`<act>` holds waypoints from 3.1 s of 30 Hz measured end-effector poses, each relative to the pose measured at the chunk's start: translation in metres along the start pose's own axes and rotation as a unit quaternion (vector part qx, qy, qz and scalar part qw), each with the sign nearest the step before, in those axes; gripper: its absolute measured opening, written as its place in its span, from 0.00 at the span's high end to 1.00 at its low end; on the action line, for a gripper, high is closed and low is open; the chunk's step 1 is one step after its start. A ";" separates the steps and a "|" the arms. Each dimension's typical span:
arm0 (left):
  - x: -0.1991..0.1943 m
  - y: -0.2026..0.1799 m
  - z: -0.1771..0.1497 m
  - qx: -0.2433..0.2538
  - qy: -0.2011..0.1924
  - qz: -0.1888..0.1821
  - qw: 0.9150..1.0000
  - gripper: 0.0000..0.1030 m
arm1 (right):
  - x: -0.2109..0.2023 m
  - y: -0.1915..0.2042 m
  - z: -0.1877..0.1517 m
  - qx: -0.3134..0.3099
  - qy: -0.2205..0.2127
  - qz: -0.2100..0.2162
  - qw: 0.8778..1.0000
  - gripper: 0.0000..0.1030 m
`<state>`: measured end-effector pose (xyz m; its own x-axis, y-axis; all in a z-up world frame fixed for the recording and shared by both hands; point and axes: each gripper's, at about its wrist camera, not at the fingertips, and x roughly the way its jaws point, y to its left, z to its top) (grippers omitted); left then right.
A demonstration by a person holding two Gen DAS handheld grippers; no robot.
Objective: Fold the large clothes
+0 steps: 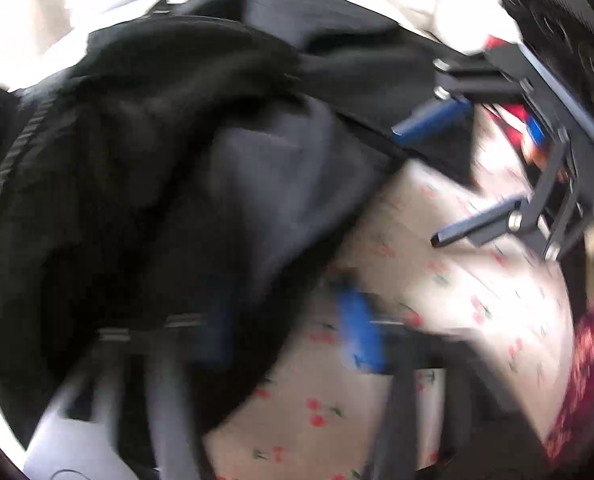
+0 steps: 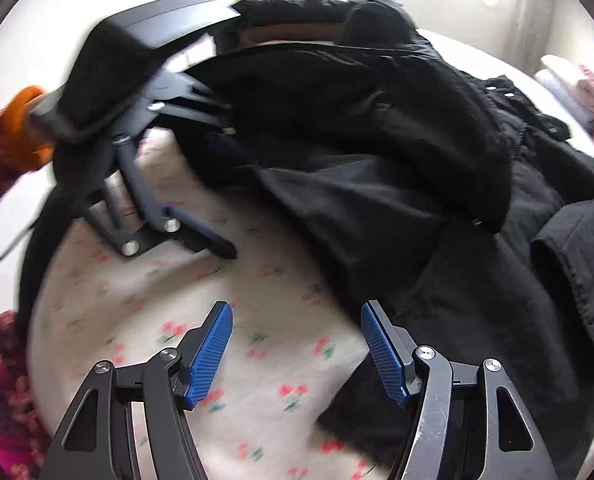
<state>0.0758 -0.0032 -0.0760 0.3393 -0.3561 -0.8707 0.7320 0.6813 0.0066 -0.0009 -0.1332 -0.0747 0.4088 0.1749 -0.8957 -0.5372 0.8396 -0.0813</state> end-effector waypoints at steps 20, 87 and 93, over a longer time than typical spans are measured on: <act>-0.058 -0.031 -0.044 0.073 0.014 -0.014 0.997 0.95 | -0.042 0.014 -0.002 -0.081 0.052 -0.032 0.995 0.92; -0.130 0.165 0.011 -0.258 -0.203 0.133 0.935 0.20 | -0.108 -0.535 -0.023 0.355 0.160 -0.620 0.682 0.35; -0.112 0.194 0.025 -0.263 -0.161 0.149 0.939 0.19 | -0.137 -0.465 -0.006 0.425 0.072 -0.464 0.774 0.31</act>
<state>0.1944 0.1533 0.0355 0.7066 -0.2167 -0.6736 0.2116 0.9731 -0.0911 0.1884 -0.5509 0.0834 0.2081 -0.7143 -0.6682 0.6431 0.6147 -0.4567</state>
